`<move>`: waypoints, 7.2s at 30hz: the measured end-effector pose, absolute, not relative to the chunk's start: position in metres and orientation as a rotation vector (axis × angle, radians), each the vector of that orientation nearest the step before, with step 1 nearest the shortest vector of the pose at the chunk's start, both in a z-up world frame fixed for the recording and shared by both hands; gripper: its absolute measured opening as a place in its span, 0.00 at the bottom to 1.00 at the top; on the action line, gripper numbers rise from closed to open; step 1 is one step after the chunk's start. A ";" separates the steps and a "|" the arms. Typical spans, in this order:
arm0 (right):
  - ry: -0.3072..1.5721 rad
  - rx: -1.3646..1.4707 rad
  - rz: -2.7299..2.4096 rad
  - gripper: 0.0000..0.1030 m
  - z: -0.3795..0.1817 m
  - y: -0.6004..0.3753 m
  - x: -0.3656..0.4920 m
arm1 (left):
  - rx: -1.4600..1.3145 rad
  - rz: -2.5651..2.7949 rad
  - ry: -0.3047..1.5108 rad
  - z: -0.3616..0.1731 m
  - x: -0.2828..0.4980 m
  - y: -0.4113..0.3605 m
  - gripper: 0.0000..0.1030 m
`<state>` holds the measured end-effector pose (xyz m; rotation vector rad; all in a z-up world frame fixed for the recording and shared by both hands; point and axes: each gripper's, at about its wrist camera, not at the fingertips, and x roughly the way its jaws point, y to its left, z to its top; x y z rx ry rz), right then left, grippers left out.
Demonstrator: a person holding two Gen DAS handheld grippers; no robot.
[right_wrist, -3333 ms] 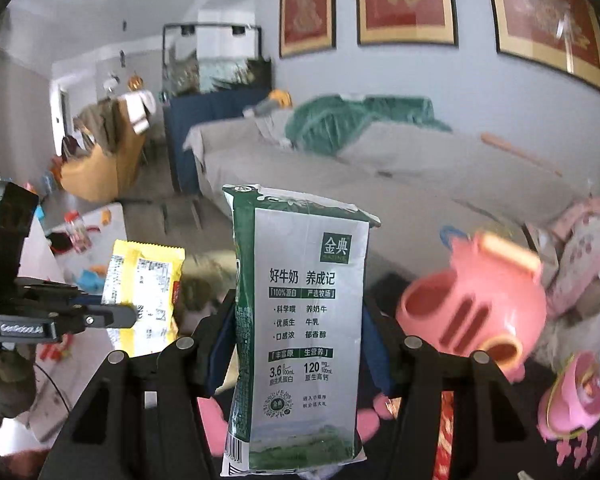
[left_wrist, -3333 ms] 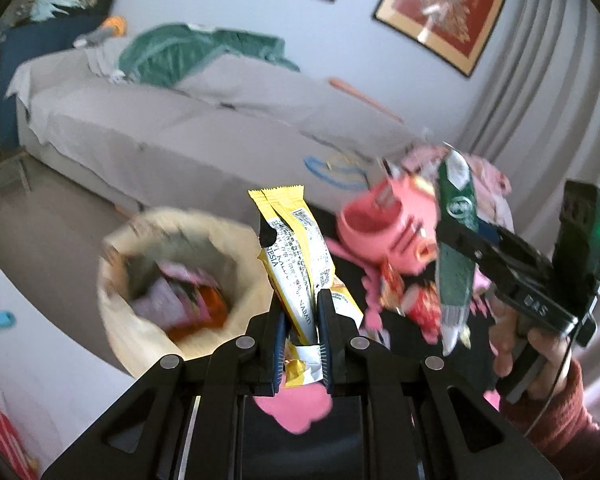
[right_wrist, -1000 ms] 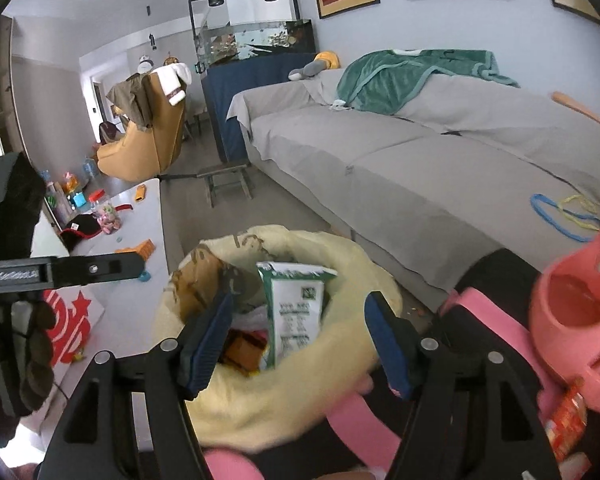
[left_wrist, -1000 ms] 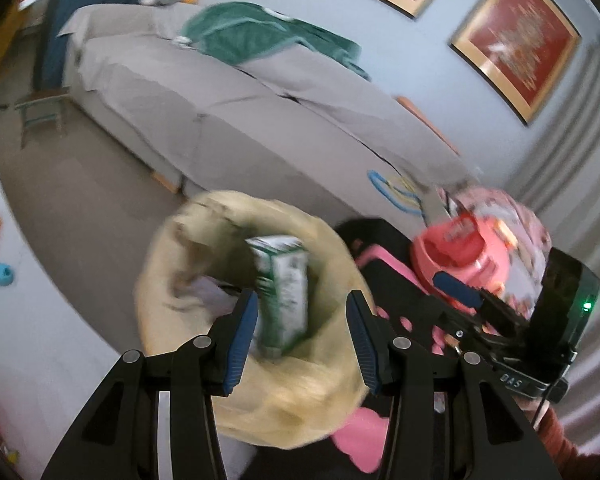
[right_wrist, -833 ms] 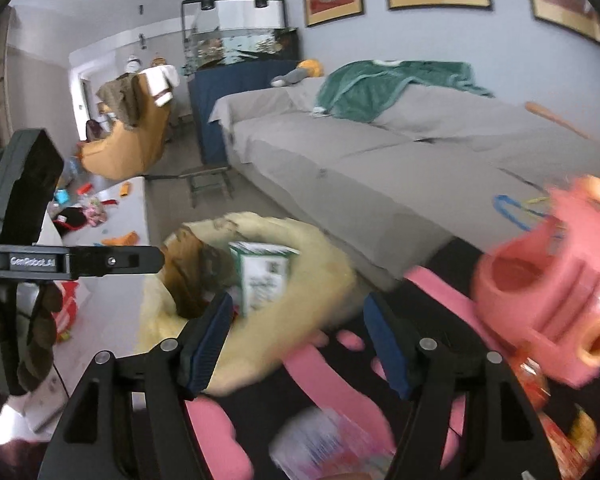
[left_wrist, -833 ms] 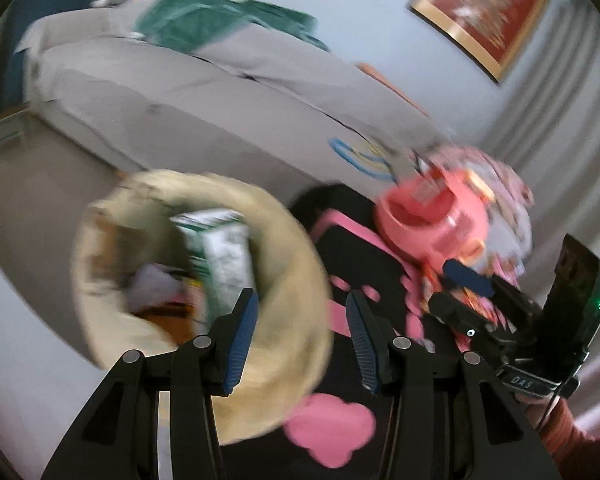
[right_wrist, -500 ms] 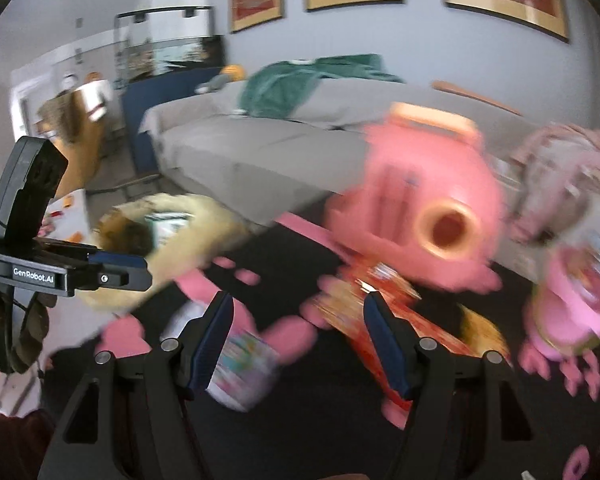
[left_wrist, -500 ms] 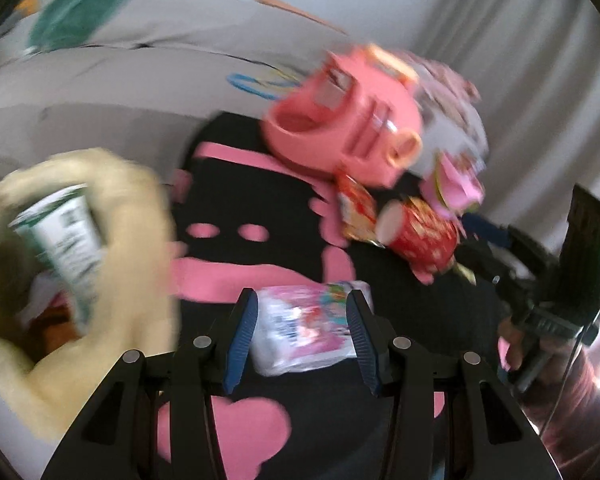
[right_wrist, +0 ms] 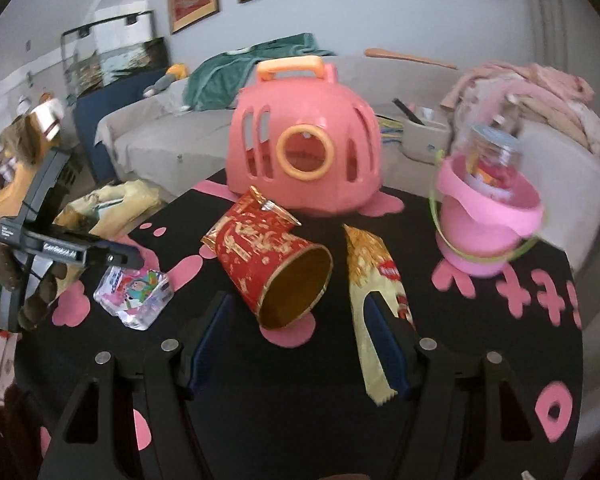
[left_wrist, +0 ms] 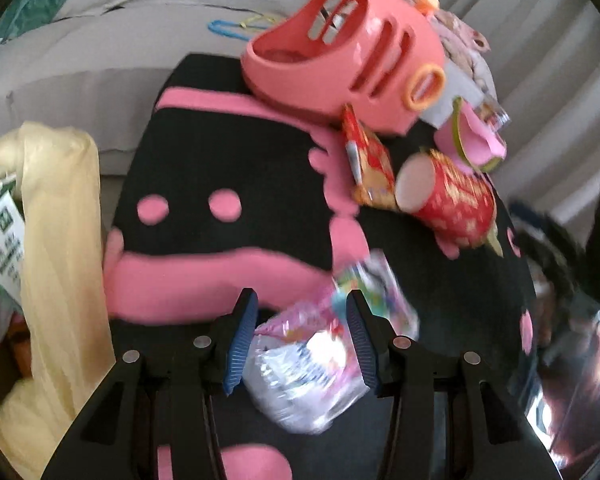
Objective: Collect trash
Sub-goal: 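Move the left gripper to the pink-and-white wrapper while the right gripper approaches the red paper cup, then close the left gripper on the pink-and-white wrapper while the right gripper grasps the red paper cup, then lift the wrapper and red cup and carry both over the yellow bag, then open the left gripper to drop the wrapper while the right gripper drops the red cup into the bag, then move the left gripper to the red snack packet while the right gripper approaches the yellow-and-white snack bag, then close the left gripper on the red packet while the right gripper grasps the yellow-and-white snack bag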
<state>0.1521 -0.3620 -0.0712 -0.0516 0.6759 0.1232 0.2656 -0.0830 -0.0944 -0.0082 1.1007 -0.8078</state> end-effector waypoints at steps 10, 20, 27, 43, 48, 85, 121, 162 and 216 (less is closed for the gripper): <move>0.726 -0.306 0.219 0.63 -0.078 -0.324 0.218 | 0.023 -0.803 1.087 -0.094 0.237 -0.074 0.46; 0.823 -0.263 0.156 0.61 -0.095 -0.335 0.232 | 0.025 -0.778 1.066 -0.093 0.246 -0.084 0.46; 0.791 -0.063 0.166 0.58 -0.076 -0.355 0.204 | 0.123 -0.766 1.043 -0.093 0.238 -0.098 0.46; 0.776 0.074 0.153 0.58 -0.070 -0.359 0.176 | 0.262 -0.702 0.998 -0.093 0.213 -0.116 0.26; 0.771 0.079 0.155 0.58 -0.071 -0.356 0.172 | 0.210 -0.704 1.004 -0.091 0.212 -0.108 0.12; 0.502 -0.153 0.469 0.58 0.044 -0.157 0.169 | -0.153 -0.324 0.595 0.057 0.166 0.114 0.03; 0.768 -0.195 0.559 0.59 -0.041 -0.053 0.323 | -0.463 -0.282 0.821 -0.067 0.281 0.187 0.45; 0.673 -0.241 0.479 0.58 -0.046 -0.122 0.252 | -0.374 -0.391 0.773 -0.033 0.254 0.099 0.45; 0.839 0.058 -0.015 0.51 -0.112 -0.425 0.215 | -0.041 -0.621 0.992 -0.067 0.237 -0.100 0.09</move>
